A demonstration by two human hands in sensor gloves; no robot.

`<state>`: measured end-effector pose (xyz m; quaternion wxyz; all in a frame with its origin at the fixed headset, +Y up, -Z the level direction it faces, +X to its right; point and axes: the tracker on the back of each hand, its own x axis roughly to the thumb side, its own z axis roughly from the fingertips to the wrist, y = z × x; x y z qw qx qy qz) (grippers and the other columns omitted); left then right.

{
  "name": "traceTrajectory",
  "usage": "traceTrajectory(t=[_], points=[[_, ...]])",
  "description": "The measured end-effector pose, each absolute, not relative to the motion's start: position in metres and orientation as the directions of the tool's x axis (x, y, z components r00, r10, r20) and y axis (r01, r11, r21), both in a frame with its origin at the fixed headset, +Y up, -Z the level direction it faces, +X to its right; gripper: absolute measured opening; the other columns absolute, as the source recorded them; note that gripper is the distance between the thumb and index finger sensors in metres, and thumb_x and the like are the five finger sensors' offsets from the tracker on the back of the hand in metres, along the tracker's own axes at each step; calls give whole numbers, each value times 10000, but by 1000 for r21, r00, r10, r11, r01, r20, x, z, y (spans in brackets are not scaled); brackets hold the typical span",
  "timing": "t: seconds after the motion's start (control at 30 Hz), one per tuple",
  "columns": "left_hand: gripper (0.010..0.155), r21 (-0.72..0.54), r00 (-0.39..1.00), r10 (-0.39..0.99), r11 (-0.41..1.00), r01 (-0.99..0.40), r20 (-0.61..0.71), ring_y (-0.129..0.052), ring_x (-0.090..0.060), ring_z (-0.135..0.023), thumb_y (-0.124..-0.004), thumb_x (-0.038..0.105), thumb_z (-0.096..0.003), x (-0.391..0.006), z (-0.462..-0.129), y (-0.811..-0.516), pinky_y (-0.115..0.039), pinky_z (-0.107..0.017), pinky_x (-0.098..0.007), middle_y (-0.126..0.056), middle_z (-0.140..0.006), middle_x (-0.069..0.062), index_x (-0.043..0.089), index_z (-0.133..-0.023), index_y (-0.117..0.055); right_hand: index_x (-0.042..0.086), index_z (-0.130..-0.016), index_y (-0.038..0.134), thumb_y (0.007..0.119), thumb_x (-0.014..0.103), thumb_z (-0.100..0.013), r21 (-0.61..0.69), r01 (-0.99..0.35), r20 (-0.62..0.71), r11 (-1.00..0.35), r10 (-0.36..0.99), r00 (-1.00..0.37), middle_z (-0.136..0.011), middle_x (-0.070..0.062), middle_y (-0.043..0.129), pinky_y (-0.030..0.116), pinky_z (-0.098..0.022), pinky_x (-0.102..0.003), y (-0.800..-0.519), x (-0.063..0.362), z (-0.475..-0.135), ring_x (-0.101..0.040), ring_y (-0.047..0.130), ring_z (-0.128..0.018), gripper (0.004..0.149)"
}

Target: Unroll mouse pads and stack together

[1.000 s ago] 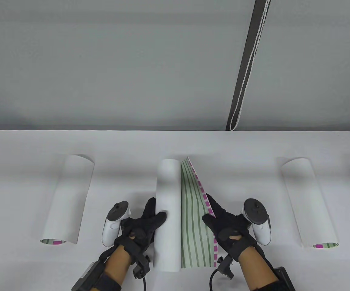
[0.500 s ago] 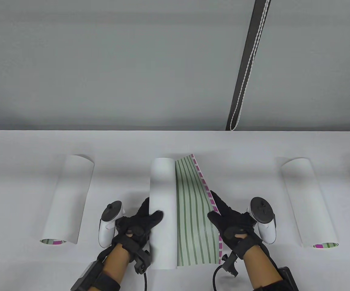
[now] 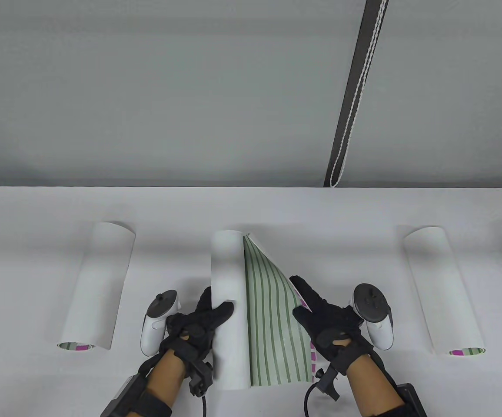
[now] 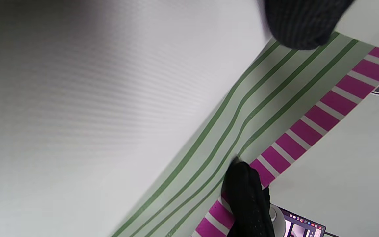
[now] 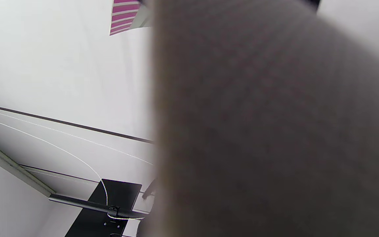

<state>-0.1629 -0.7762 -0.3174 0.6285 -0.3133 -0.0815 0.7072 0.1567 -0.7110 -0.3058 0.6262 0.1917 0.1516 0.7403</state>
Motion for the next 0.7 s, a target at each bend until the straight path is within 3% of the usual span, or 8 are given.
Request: traceTrajectory(t=[0.33, 0.53, 0.63, 0.7], points=[[887, -428, -72, 930, -233, -873, -360, -856, -321, -854, -707, 527, -486, -180, -322, -779, -805, -604, -454, -538, -1062, -139, 202, -1055, -108, 79, -1094, 378, 674, 127, -555, 425, -897, 66, -118, 993, -100, -925, -312, 718, 894, -408, -449, -712, 177, -309, -421, 987, -632, 617], [1123, -498, -19, 925, -221, -838, -379, -661, -410, -956, -695, 751, -423, -174, -319, -781, -684, -670, -537, -296, -1110, -178, 206, -999, 101, 74, -1093, 361, 673, 134, -555, 444, -882, 87, -158, 987, -133, -932, -314, 703, 895, -411, -447, -708, 162, -306, -429, 982, -637, 625], [1163, -451, 70, 932, -105, -887, -356, -709, -367, -929, -773, 719, -400, -174, -318, -782, -715, -660, -500, -332, -1096, -156, 206, -1004, 78, 73, -1093, 356, 673, 135, -556, 456, -876, 96, -160, 987, -130, -935, -315, 697, 894, -412, -449, -706, 156, -304, -437, 977, -641, 626], [1135, -428, 54, 928, -118, -896, -369, -758, -349, -896, -804, 666, -400, -174, -320, -784, -741, -639, -485, -383, -1084, -146, 206, -1014, 32, 73, -1093, 356, 673, 136, -556, 454, -875, 105, -171, 985, -138, -933, -314, 700, 894, -410, -450, -704, 156, -304, -435, 978, -639, 627]])
